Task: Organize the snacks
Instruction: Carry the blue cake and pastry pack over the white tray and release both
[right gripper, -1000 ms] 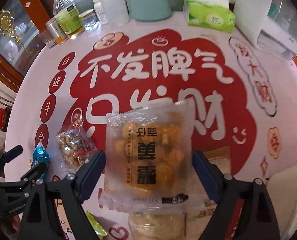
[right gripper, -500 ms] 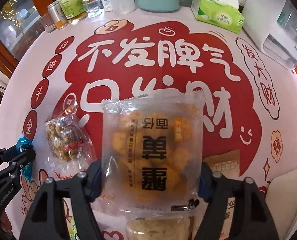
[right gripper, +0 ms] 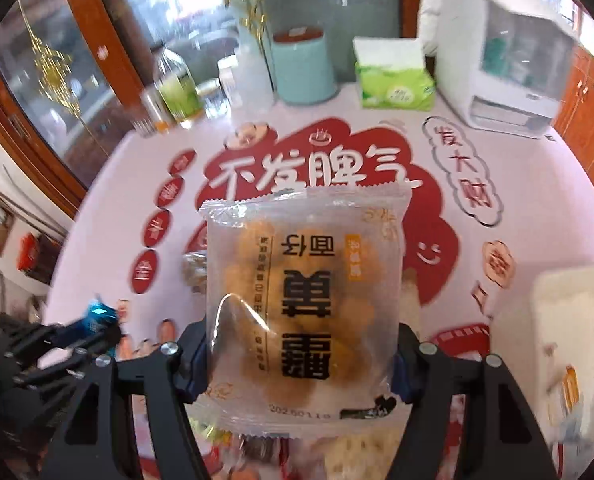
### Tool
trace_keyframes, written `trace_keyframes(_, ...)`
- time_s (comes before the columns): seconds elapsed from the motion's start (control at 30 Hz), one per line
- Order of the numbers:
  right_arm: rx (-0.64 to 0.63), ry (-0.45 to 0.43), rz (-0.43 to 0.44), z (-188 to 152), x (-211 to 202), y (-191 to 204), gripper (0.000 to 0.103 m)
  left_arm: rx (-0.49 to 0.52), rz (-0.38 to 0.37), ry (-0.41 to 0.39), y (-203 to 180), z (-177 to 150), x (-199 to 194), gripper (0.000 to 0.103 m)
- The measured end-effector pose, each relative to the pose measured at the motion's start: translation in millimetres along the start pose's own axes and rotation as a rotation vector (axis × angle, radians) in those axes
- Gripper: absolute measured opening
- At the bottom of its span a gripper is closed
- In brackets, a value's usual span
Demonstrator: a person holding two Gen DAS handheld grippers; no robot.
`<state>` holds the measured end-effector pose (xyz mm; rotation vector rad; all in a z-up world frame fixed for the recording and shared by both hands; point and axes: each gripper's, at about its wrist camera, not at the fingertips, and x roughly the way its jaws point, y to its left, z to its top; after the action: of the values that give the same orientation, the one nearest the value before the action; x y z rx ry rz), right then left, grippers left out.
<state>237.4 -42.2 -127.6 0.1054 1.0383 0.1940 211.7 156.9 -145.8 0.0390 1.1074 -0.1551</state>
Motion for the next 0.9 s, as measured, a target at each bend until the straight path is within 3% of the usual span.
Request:
trace_keyframes(0.2, 0.036, -0.08, -0.018, -44, -84, -23, 0.069, 0.103, -0.093, -0.061, -65, -10, -43, 0.026)
trace_keyframes(0.37, 0.103, -0.113, -0.093, -89, -143, -65, 0.069, 0.201, -0.168, -0.095, -131, -9, -66, 0.026)
trace_keyframes(0.67, 0.257, -0.139, -0.243, -133, -205, -156, 0.07, 0.356, -0.264, -0.158, -260, 6, -84, 0.026)
trace_keyframes(0.9, 0.316, -0.184, -0.317, -145, -236, -208, 0.07, 0.424, -0.282, -0.166, -338, 22, -77, 0.026)
